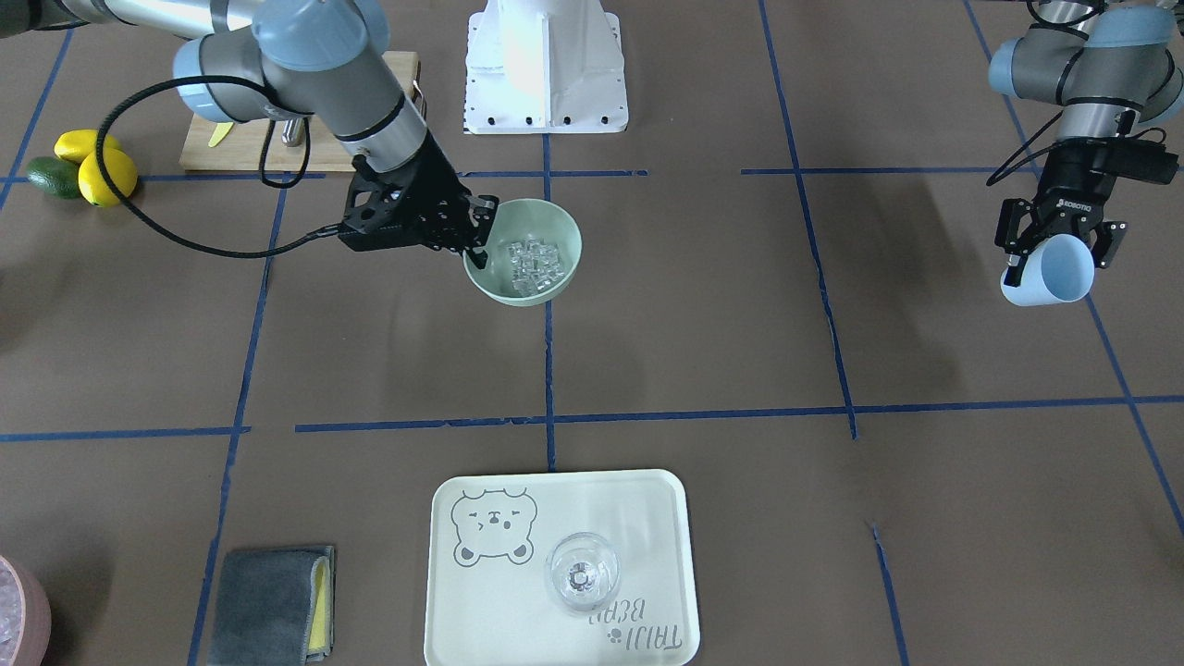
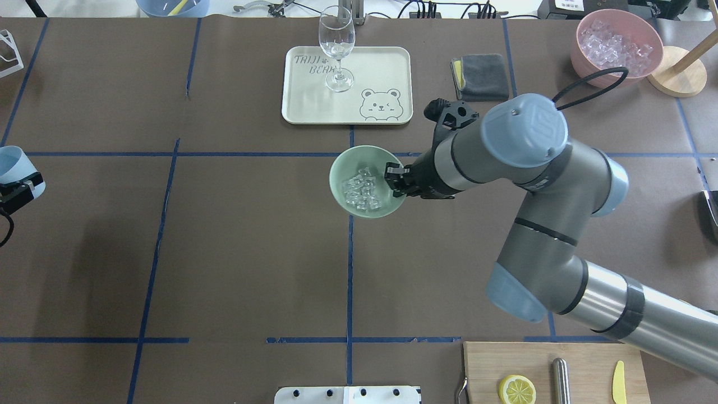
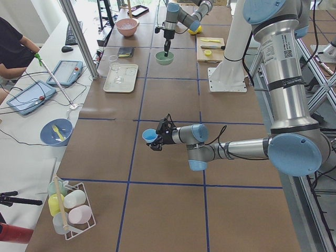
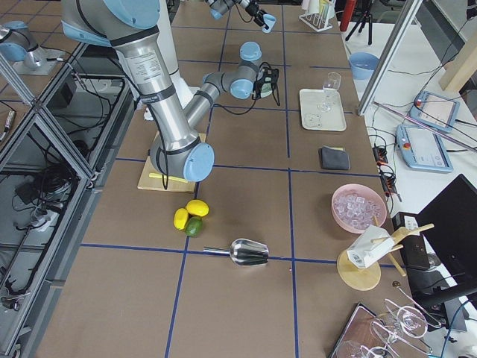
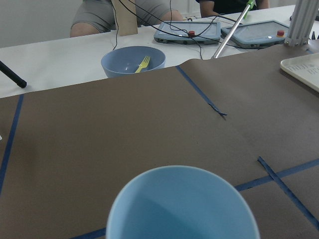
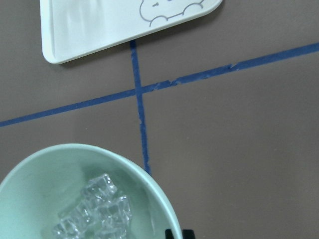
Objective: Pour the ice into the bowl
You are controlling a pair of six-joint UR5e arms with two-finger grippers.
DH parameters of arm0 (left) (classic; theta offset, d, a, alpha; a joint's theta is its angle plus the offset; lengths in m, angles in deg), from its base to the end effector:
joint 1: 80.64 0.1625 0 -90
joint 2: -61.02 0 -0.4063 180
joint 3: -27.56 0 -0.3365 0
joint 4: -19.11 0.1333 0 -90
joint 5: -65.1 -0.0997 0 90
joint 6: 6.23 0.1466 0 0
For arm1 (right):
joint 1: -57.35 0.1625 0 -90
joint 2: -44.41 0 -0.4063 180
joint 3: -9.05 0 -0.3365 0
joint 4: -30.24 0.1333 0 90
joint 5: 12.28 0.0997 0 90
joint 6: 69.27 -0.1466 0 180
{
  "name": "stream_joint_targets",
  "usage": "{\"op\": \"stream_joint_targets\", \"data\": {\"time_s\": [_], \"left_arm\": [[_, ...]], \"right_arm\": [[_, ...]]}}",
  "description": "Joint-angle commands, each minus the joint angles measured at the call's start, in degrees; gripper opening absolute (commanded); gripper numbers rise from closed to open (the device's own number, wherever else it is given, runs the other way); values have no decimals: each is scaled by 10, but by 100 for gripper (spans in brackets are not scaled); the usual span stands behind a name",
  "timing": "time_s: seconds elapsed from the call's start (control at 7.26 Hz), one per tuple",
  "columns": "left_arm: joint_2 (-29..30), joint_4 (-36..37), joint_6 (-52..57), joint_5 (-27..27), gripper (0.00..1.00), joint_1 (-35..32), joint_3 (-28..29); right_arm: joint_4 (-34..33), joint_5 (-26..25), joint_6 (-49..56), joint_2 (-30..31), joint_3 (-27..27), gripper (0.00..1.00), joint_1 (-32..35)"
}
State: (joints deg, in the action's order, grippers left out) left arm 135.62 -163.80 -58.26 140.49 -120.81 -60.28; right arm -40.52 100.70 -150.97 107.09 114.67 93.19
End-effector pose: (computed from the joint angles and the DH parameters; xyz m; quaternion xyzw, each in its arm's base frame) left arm 0.1770 -0.3723 0.5952 0.4602 0.4072 -0.0928 0.7834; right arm -0.4408 -0.4122 0.2691 0.0321 -0.5331 0.0998 0.8396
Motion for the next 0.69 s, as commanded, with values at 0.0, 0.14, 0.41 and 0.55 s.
{"op": "stream_joint_targets", "data": {"time_s": [0.0,0.14,0.41,0.55], "left_arm": [[2,0,-100,-172,0,137,18],[7,4,-108,-219,0,170,28],[25,5,-108,-264,0,189,56],[45,47,-108,-290,0,193,68]], "right_arm": [[1,59,75,66,28,0,65],[2,74,115,94,37,0,84],[7,80,151,125,39,0,100],[7,80,159,135,41,0,103]]}}
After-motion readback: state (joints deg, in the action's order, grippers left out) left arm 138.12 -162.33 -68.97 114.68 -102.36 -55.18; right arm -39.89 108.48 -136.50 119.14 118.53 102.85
